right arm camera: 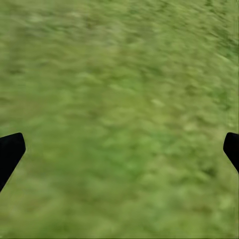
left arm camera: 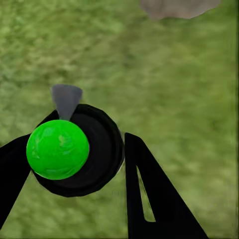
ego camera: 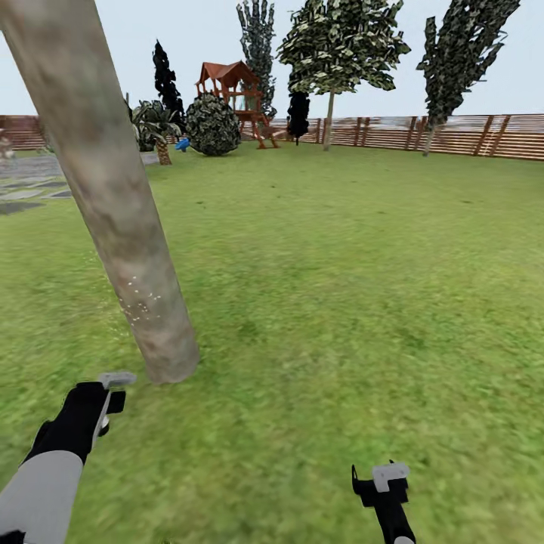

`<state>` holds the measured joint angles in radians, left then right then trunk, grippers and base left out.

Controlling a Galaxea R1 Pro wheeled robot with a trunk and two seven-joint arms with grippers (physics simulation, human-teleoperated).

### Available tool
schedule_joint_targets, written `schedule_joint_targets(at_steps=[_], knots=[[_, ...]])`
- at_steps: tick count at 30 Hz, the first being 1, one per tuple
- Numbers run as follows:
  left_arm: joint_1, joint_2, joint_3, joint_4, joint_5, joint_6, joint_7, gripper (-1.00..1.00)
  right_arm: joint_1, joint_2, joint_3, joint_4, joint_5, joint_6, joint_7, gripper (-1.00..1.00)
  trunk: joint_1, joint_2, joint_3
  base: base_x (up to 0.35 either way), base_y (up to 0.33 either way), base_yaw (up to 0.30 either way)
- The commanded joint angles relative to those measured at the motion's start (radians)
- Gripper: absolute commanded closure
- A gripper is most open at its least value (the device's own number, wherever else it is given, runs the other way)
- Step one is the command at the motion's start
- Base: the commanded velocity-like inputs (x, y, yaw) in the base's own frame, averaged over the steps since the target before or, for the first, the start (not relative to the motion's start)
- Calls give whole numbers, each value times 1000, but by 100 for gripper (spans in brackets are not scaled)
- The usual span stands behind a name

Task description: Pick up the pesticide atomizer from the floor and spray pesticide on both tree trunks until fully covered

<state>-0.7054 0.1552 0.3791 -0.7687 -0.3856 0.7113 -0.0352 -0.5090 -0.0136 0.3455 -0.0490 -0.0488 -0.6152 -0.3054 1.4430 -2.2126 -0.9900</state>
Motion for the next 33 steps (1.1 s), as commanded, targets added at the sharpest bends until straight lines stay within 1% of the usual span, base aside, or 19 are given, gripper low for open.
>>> schedule_joint_targets(at_steps=[1, 2, 4, 7, 16, 17, 18, 20, 21, 23, 26, 27, 29, 31, 32, 33], knots=[[-2, -18, 1, 2, -13, -1, -3, 100, 0, 0, 9, 0, -5, -1, -5, -100, 0, 0, -1, 1, -1, 276], [-3, -34, 1, 3, -12, -3, -3, 100, 0, 0, 9, 0, -5, -1, -5, -100, 0, 0, -1, 1, 0, 274], [-3, -44, 2, 2, -12, -5, -3, 100, 0, 0, 9, 0, -5, -1, -5, -100, 0, 0, -1, 0, 0, 240], [-2, -45, 3, 1, -12, -7, -4, 100, 0, 0, 9, 0, -5, -1, -5, -100, 0, 0, -1, 153, 0, 75], [-2, -52, 2, 4, -10, -9, -3, 100, 0, -3, 9, 0, -5, -1, -4, -100, 0, 0, -1, 329, 0, 3], [-1, -106, 1, 11, -15, -12, -3, 100, 0, -3, 9, 0, -5, -1, -3, -100, 0, 0, -1, 337, 0, 0], [0, -129, 0, 17, -17, -13, -3, 100, 0, -3, 9, 0, -5, -1, -3, -100, 0, 0, -1, 338, 0, 0], [0, -141, 0, 20, -18, -13, -4, 100, 0, -3, 9, 0, -5, -1, -3, -100, 0, 0, -1, 338, 0, 0], [0, -142, -1, 21, -19, -13, -4, 100, 0, -3, 9, 0, -5, -1, -3, -100, 0, 0, -1, 338, 0, 0], [1, -126, 6, 20, -19, -12, -7, 100, 0, -3, 9, 0, -5, -1, -3, -100, 0, 0, -1, 288, -3, 0], [2, -75, 8, 21, -17, -11, -6, 100, 0, -3, 9, 0, -5, -1, -3, -100, 0, 0, -1, 41, -136, 0], [3, -66, 8, 21, -15, -11, -4, 100, 0, -3, 9, 0, -5, -1, -3, -100, 0, 0, -1, -100, -242, 0], [14, -72, 5, 22, -12, -13, -3, 100, 0, -3, 9, 0, -5, -1, -3, -100, 0, 0, -1, -120, -254, 0], [18, -84, 3, 24, -11, -13, -3, 100, 0, -3, 9, 0, -5, -1, -3, -100, 0, 0, -1, -126, -259, 0], [19, -102, 2, 28, -11, -13, -3, 100, 0, -3, 9, 0, -5, -1, -3, -100, 0, 0, -1, -129, -260, 0], [20, -108, 2, 28, -11, -13, -3, 100, 0, -3, 9, 0, -5, -1, -3, -100, 0, 0, -1, -126, -260, 0]])
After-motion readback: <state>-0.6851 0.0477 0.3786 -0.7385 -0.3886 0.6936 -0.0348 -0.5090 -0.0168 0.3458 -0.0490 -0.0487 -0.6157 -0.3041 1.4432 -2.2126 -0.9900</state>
